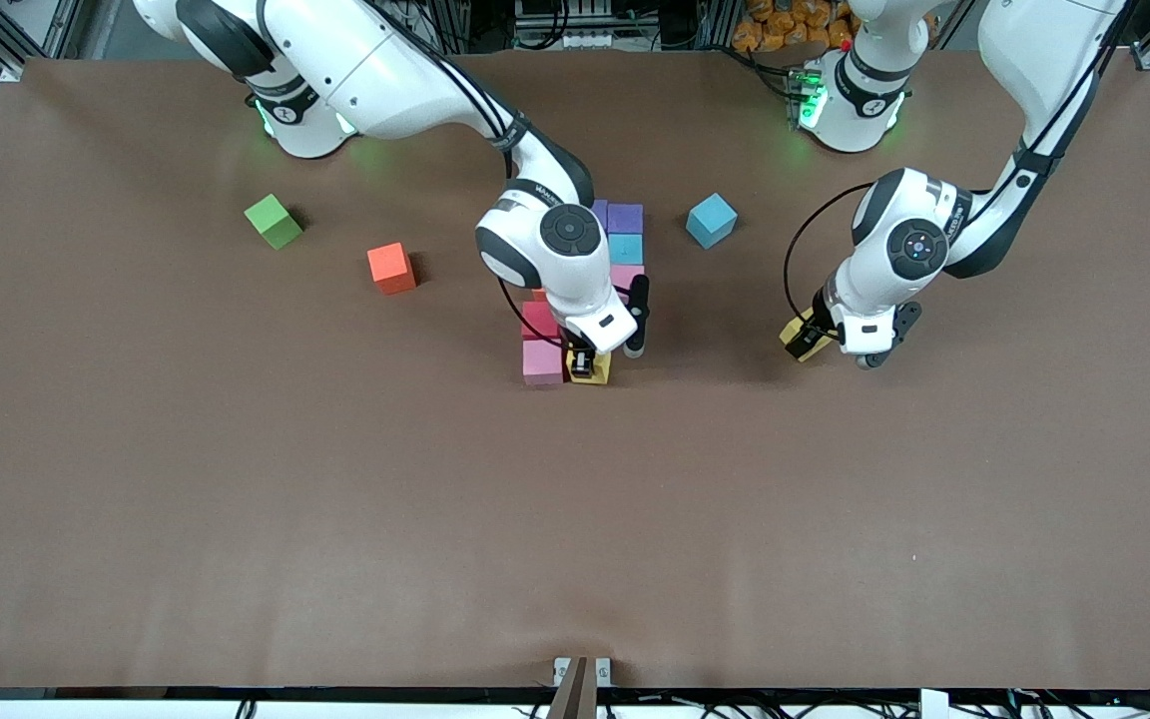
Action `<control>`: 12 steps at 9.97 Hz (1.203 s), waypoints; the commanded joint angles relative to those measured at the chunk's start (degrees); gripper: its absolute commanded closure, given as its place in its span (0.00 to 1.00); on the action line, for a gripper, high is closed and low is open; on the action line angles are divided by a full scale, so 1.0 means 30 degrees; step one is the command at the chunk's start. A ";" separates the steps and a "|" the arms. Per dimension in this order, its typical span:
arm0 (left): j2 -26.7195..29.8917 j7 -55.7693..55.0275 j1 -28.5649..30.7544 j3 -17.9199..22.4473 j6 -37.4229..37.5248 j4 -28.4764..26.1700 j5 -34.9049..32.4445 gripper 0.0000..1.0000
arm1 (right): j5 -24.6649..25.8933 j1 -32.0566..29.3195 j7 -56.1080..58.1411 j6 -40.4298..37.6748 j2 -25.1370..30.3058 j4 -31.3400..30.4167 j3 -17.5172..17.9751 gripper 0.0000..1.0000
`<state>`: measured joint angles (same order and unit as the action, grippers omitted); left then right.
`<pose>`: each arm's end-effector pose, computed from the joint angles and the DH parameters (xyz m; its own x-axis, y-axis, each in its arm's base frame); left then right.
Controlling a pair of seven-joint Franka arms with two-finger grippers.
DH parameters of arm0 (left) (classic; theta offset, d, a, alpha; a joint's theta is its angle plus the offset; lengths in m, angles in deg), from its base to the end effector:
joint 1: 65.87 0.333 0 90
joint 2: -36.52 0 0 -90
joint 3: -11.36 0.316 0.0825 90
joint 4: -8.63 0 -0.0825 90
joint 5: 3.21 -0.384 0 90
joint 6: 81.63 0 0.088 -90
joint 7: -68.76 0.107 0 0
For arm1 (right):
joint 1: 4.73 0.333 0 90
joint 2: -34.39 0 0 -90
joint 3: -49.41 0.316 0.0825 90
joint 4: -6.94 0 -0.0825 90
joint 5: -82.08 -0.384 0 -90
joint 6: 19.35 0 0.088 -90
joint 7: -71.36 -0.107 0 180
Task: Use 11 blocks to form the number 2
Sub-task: 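Place the yellow cube beside the pink cube while the left gripper grasps yellow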
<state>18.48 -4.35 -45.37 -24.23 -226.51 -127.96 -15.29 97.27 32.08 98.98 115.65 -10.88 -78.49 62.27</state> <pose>0.4717 -0.1416 0.2057 0.6562 0.7479 -0.1005 0.7459 -0.6630 -0.0633 0.4937 0.5312 0.2193 0.1122 0.9916 0.0649 0.9894 -0.1175 0.0855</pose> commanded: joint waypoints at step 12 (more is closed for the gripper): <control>-0.0841 -0.0590 0.0812 -0.0119 -0.0166 0.0325 -0.2242 0.52 | 0.0296 -0.0753 0.0168 -0.0029 0.1262 -0.1816 0.0225 0.68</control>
<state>16.21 -4.49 -43.40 -24.15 -226.67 -127.59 -20.66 97.61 30.61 99.15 115.52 -9.29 -81.34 62.23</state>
